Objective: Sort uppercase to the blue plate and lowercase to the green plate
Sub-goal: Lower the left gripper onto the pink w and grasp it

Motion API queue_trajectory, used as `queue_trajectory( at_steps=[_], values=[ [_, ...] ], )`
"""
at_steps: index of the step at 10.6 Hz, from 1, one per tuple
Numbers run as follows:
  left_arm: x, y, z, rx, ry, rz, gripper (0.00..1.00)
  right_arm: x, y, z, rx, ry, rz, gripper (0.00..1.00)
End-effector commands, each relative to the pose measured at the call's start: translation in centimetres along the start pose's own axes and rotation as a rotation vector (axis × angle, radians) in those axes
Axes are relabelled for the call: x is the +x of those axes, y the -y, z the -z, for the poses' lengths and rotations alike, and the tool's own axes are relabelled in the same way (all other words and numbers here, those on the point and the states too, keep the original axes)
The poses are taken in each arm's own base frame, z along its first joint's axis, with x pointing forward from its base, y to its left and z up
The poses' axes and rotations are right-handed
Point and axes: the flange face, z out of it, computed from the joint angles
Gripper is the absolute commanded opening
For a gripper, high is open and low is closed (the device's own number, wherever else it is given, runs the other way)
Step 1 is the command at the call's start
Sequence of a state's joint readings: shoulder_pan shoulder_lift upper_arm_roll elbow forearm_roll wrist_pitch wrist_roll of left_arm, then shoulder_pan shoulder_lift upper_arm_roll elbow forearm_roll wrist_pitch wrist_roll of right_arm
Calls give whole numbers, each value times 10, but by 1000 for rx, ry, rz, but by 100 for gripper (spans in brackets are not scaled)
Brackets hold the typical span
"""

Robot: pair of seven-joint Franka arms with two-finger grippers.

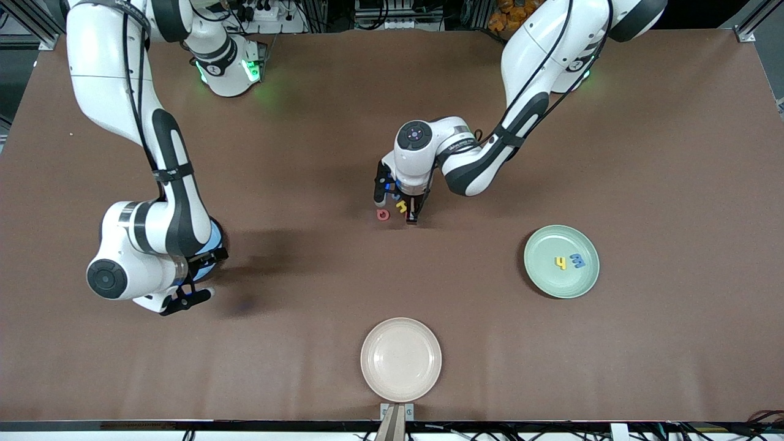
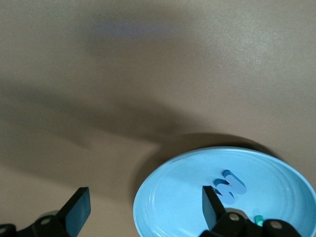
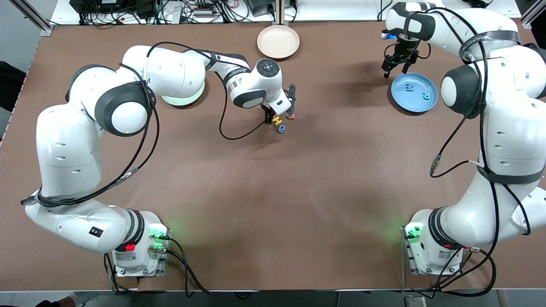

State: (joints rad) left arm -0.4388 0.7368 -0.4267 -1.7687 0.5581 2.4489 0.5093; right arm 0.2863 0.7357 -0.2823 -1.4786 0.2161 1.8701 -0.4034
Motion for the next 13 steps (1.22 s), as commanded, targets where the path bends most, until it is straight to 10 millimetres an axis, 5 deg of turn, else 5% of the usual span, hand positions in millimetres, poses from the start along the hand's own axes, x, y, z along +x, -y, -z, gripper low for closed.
queue_trajectory(
  at_steps=[1, 13],
  values=[
    [-3, 3, -1, 19, -9, -39, 52, 2, 9, -1, 19, -7, -8, 100],
    [4, 1, -13, 11, -44, -24, 46, 8, 31, -1, 16, -6, -56, 100]
  ],
)
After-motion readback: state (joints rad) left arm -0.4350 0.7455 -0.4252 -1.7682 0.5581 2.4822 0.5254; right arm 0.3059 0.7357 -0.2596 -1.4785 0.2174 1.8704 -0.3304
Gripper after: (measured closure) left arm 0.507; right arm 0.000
